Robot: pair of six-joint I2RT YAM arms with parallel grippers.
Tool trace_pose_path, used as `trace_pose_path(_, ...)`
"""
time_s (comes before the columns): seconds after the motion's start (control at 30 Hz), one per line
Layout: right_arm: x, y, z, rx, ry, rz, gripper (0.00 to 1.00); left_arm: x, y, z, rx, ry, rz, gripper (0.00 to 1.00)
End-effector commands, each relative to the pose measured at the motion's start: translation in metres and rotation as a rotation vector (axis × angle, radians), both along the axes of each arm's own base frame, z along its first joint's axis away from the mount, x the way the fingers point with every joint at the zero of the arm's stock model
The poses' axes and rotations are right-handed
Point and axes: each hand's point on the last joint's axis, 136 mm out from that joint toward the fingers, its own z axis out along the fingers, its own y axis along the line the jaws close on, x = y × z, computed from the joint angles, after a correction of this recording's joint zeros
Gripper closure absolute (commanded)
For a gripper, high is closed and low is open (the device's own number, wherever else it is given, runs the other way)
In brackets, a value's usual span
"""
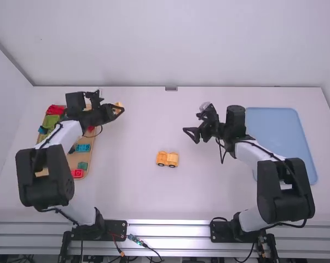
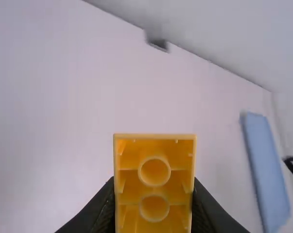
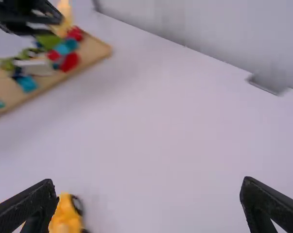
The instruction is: Assemble lego blocks to make yellow taxi
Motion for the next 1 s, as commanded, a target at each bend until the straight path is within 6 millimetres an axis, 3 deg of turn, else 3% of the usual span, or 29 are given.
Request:
trace_pose_path(0.0, -0.027, 0.022, 0.032, 0.142, 0.03, 0.169, 0.01, -0.033, -0.039, 0.012, -0.134, -0.069, -0.214, 0.98)
trace_pose_path(0.07, -0.031, 0.03, 0.038, 0.177, 0.065, 0.186, 0.0, -0.058, -0.073, 0.015, -0.195, -0.155, -0.392, 0.98)
trace_pose_path(0.3, -0.053, 0.054, 0.052, 0.255, 0.14, 0.295, 0.01, -0.102, -0.137, 0.0, -0.19, -0.229, -0.642, 0.99)
trace_pose_path(0.37, -0.05, 0.058, 0.051, 0.279, 0.192, 0.278, 0.01, -0.111, -0.154, -0.001, -0.182, -0.243, -0.7, 0.99)
trace_pose_path(0.57, -0.052, 0.057, 0.044, 0.364, 0.311, 0.355, 0.01, -0.137, -0.173, 0.016, -0.233, -0.408, -0.875, 0.99)
trace_pose_path(0.83, -0.056, 0.071, 0.032, 0.423, 0.377, 0.443, 0.01, -0.137, -0.176, 0.015, -0.224, -0.406, -0.875, 0.99)
trace_pose_path(0.97, -0.059, 0.079, 0.03, 0.435, 0.424, 0.454, 0.03, -0.127, -0.174, 0.005, -0.154, -0.391, -0.83, 0.99)
